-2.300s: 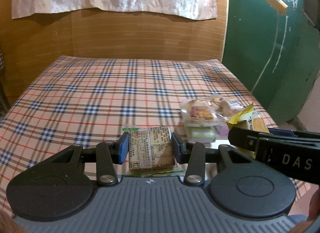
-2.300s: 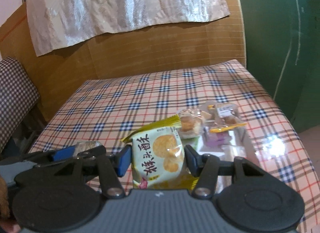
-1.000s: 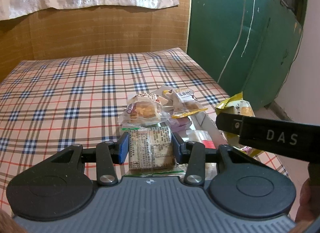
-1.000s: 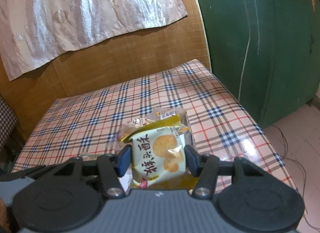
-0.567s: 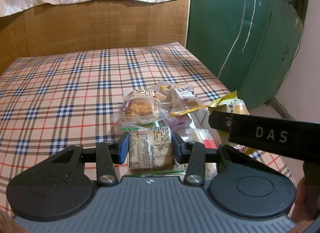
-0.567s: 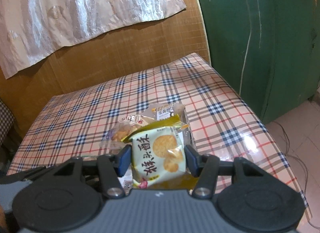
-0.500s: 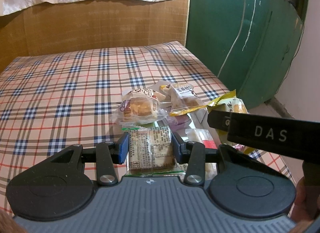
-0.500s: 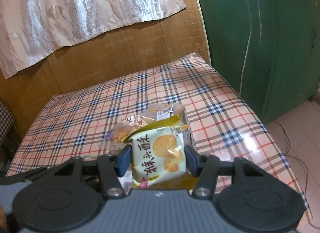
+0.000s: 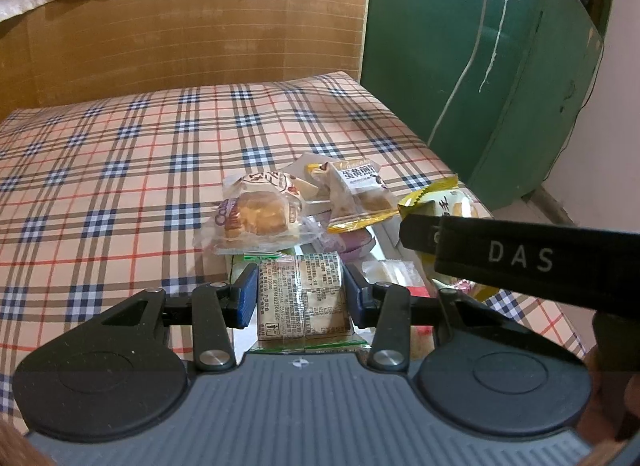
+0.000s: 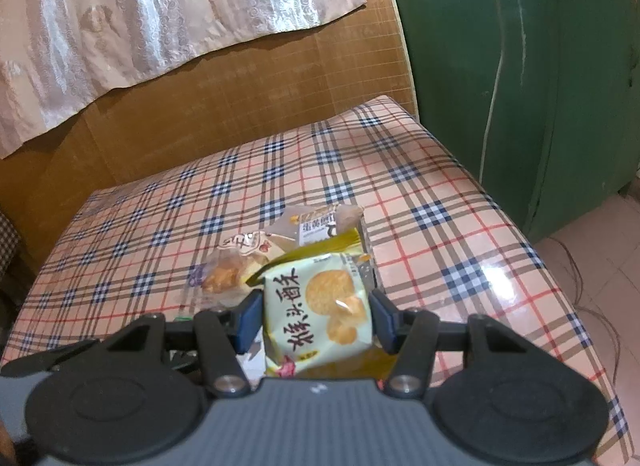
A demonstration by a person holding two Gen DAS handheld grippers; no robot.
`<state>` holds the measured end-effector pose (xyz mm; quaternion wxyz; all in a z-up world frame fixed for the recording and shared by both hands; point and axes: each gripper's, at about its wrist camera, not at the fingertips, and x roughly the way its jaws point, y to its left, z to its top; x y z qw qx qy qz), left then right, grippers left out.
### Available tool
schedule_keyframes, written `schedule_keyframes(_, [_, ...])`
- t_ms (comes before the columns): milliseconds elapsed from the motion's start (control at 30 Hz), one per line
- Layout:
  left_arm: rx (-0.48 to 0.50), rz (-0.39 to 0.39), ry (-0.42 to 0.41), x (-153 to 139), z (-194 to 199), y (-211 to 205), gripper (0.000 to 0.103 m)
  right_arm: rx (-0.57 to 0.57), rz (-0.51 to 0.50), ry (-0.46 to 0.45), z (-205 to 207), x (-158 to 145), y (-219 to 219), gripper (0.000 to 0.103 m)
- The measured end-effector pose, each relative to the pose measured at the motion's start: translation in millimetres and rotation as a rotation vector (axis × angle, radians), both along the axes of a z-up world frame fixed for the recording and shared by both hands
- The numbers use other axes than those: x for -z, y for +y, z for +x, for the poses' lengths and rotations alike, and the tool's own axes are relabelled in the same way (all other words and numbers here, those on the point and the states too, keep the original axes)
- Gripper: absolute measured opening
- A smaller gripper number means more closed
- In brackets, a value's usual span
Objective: Organize snacks
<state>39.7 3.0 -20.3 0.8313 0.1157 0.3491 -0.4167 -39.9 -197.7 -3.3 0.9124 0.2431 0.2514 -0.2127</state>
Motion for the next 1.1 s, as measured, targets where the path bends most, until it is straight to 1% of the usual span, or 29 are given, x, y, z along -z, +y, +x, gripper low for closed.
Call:
schedule_keyframes(100, [0.021, -0.014, 0.015, 1.7, 3.8, -1.8, 0.051, 0.002, -0.003, -0.011, 2.9, 0.8, -3.1, 0.056])
schedule_keyframes(133, [0.031, -0.021, 0.024, 2.5, 4.9, -2.9, 0.055, 0.005, -0.006, -0.014, 3.7, 0.7, -3.8, 0.056])
schedule_keyframes(167, [0.033, -0.027, 0.024, 2.8, 5.8, -2.2, 0.063, -0.001, -0.006, -0.022, 4.6, 0.6, -4.3, 0.059])
schedule_keyframes(200, [0.033, -0.031, 0.024, 2.8, 6.0, -1.6, 0.077, -0.007, -0.004, -0.029, 5.7, 0.8, -5.0, 0.066])
schedule_keyframes(233, [0.034, -0.039, 0.026, 2.5, 6.3, 0.1, 0.082, -0.013, -0.001, -0.033, 6.5, 0.8, -5.1, 0.068])
schedule_keyframes(300, [0.026, -0.044, 0.024, 0.9, 6.0, 3.3, 0.083, -0.013, -0.010, -0.044, 5.0, -0.5, -2.6, 0.069])
schedule_keyframes(367, [0.015, -0.039, 0.015, -2.7, 4.1, 6.8, 0.089, -0.006, -0.011, -0.049, 2.7, -2.8, -1.0, 0.069])
schedule_keyframes(433, [0.004, -0.037, 0.005, -7.2, 1.9, 11.3, 0.100, 0.000, -0.015, -0.061, -2.6, -7.1, 2.1, 0.069])
schedule_keyframes(467, [-0.003, -0.041, -0.001, -10.6, -0.3, 15.6, 0.103, 0.002, -0.020, -0.064, -5.6, -9.5, 3.7, 0.069])
schedule_keyframes(533, [-0.025, -0.032, -0.011, -16.7, -2.6, 20.7, 0.103, 0.006, -0.028, -0.067, -12.6, -14.1, 7.2, 0.071])
schedule_keyframes(633, [-0.061, -0.029, -0.030, -27.9, -9.9, 34.2, 0.103, 0.015, -0.049, -0.061, -25.4, -21.0, 14.3, 0.077])
schedule_keyframes(700, [-0.094, -0.007, -0.050, -32.6, -15.0, 42.5, 0.103, 0.018, -0.067, -0.064, -35.5, -25.1, 20.1, 0.087])
schedule_keyframes(800, [-0.115, -0.003, -0.045, -37.8, -26.5, 58.5, 0.103, 0.018, -0.083, -0.071, -53.0, -30.5, 29.7, 0.097])
schedule_keyframes(833, [-0.121, -0.003, -0.046, -38.9, -31.7, 64.1, 0.103, 0.019, -0.090, -0.063, -63.6, -32.8, 36.1, 0.098])
schedule_keyframes(967, [-0.156, 0.005, -0.057, -37.2, -50.7, 83.1, 0.103, 0.015, -0.101, -0.040, -76.8, -31.0, 45.3, 0.102])
schedule_keyframes(1100, [-0.166, 0.011, -0.051, -29.3, -66.6, 97.1, 0.103, 0.017, -0.106, -0.018, -94.6, -21.5, 55.8, 0.102])
